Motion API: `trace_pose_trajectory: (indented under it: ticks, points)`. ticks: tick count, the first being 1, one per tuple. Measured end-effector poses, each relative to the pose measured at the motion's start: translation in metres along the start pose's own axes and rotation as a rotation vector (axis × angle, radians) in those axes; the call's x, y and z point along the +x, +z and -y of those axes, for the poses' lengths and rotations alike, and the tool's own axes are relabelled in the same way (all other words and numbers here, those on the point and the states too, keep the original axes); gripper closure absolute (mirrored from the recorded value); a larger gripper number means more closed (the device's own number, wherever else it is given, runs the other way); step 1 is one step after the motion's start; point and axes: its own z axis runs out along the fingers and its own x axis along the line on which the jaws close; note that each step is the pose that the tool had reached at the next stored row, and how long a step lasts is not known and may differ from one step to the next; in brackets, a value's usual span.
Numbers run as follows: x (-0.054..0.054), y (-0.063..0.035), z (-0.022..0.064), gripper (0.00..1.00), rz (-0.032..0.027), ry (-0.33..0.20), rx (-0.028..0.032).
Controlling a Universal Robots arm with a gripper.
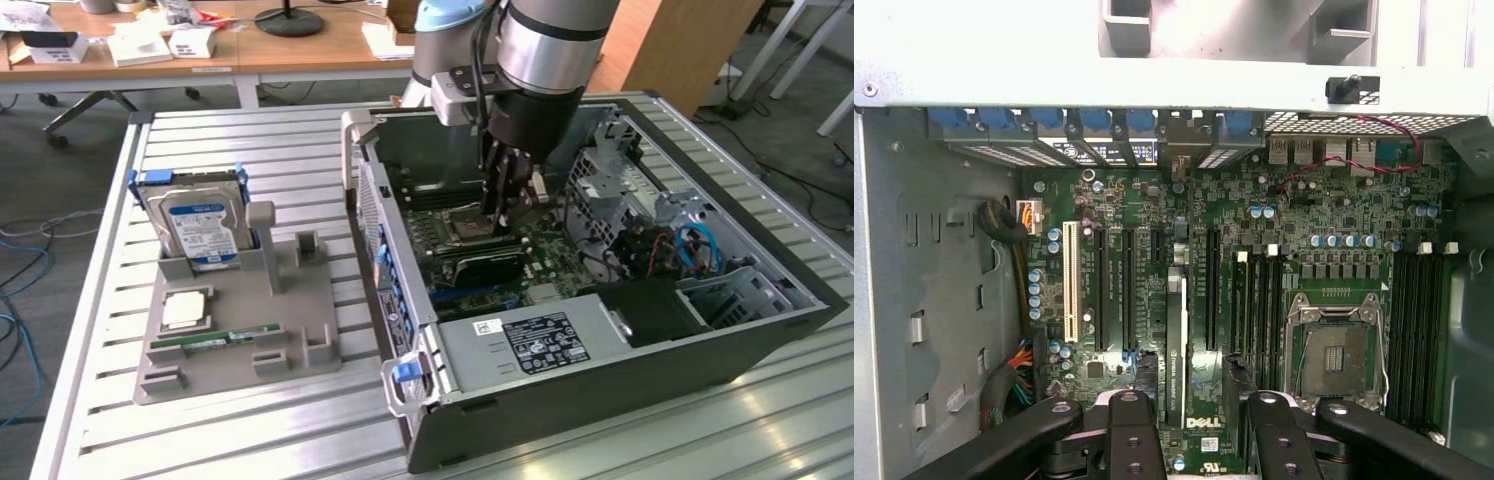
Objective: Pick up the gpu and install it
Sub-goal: 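Press down on the gpu until it lock into place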
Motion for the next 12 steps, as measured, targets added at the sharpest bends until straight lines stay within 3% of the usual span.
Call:
trace_pose_trajectory:
  ticks: [3, 4, 5, 8, 12]
  points:
    - [0.0, 0.0, 0.0, 0.62, 0.0, 0.0, 0.0]
    - [0.0, 0.0, 0.0, 0.68, -0.0001, 0.0, 0.0]
    - [0.0, 0.0, 0.0, 0.68, 0.0, 0.0, 0.0]
    - [0.0, 0.0, 0.0, 0.86, -0.0001, 0.0, 0.0]
    - [0.0, 0.0, 0.0, 0.89, 0.0, 0.0, 0.0]
